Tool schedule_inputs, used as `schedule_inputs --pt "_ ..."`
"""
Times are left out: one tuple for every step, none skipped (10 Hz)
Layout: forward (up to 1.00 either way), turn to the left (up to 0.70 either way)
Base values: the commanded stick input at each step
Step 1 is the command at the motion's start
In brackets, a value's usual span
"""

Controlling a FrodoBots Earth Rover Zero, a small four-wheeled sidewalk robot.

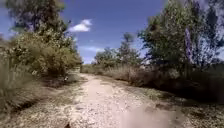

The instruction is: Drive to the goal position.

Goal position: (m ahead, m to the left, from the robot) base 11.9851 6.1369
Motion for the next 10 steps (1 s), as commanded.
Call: schedule_inputs --pt "0.7 0.0" --pt "0.7 0.0" --pt "0.7 0.0" --pt "0.7 0.0" --pt "0.7 0.0" --pt "0.7 0.0" --pt "0.7 0.0" --pt "0.7 0.0" --pt "0.7 0.0" --pt "0.7 0.0"
